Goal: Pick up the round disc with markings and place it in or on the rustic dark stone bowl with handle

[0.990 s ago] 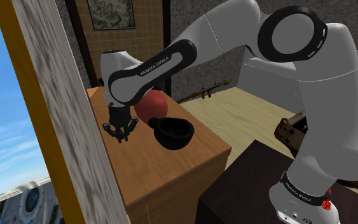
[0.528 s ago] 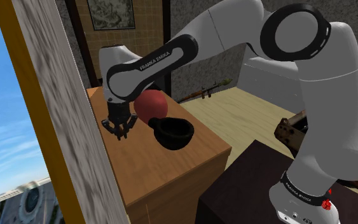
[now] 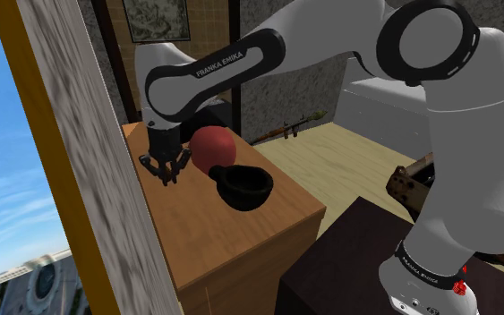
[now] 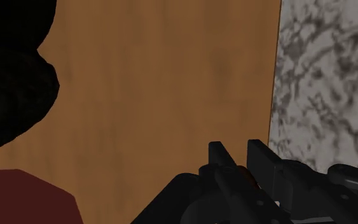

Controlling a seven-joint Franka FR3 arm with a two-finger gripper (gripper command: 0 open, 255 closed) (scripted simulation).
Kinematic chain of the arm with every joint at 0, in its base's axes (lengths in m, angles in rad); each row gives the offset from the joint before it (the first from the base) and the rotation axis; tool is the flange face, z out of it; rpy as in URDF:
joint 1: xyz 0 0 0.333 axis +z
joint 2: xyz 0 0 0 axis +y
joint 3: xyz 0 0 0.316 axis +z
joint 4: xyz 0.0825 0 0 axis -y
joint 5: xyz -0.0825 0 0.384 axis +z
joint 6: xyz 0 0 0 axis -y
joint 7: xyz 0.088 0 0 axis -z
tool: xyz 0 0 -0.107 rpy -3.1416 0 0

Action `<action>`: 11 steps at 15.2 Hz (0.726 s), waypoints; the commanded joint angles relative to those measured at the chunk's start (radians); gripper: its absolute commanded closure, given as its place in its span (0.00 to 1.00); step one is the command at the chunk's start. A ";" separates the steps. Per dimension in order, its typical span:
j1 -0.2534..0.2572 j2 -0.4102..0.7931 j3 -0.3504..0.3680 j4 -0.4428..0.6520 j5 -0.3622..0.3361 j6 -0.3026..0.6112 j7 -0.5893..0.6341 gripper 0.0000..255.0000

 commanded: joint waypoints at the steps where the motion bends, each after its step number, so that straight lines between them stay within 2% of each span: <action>1: 0.000 -0.008 0.002 0.015 0.003 -0.024 0.000 1.00; 11: 0.001 -0.039 0.009 0.107 0.015 -0.144 0.000 1.00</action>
